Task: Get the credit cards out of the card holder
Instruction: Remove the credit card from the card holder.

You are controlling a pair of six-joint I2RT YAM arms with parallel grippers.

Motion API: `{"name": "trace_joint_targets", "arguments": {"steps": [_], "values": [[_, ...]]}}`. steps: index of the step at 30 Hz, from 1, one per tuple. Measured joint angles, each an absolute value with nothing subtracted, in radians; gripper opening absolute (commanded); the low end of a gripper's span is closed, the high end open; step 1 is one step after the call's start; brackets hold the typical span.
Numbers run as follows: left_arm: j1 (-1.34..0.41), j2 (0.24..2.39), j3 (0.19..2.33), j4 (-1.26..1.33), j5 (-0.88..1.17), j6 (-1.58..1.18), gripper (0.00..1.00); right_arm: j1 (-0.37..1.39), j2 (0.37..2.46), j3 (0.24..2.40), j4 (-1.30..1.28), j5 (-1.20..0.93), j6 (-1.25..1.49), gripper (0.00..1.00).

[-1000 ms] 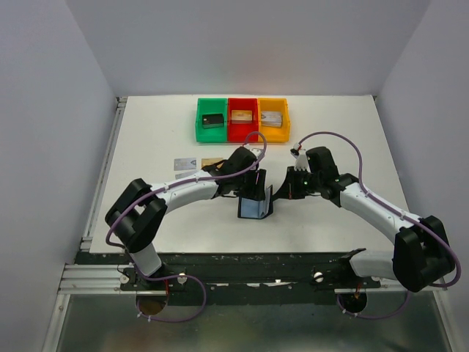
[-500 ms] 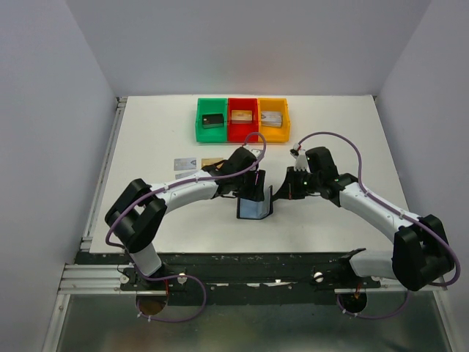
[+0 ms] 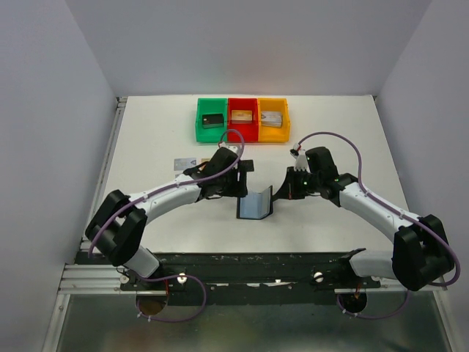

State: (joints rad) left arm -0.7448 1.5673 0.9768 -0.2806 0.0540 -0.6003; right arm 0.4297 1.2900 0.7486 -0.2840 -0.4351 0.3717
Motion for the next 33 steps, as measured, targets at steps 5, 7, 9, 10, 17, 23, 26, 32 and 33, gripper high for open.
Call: {"name": "trace_joint_targets", "arguments": {"steps": [5,7,9,10,17,23,26,32,33], "values": [[-0.717,1.47,0.949,-0.269,0.0,-0.614,0.71,0.43,1.29,0.749,-0.284,-0.435,0.37,0.0],[-0.718,1.457,0.949,-0.24,0.016,-0.614,0.69,0.43,1.29,0.749,-0.284,-0.435,0.368,0.0],[-0.72,1.464,0.95,-0.201,0.054,-0.612,0.68,0.43,1.29,0.749,-0.284,-0.435,0.366,0.0],[-0.723,1.477,0.952,-0.187,0.075,-0.611,0.68,0.43,1.29,0.749,-0.284,-0.435,0.366,0.0],[-0.777,1.636,1.02,-0.17,0.181,-0.586,0.69,0.43,1.29,0.749,-0.284,-0.435,0.365,0.0],[-0.804,1.677,1.065,-0.181,0.216,-0.562,0.7,0.43,1.29,0.749,-0.284,-0.435,0.365,0.0],[-0.809,1.687,1.09,-0.184,0.219,-0.555,0.69,0.43,1.29,0.749,-0.284,-0.435,0.365,0.0],[-0.818,1.707,1.1,-0.199,0.219,-0.542,0.69,0.43,1.29,0.749,-0.284,-0.435,0.365,0.0],[-0.818,1.71,1.1,-0.204,0.219,-0.542,0.69,0.43,1.29,0.749,-0.284,-0.435,0.365,0.0]]}}
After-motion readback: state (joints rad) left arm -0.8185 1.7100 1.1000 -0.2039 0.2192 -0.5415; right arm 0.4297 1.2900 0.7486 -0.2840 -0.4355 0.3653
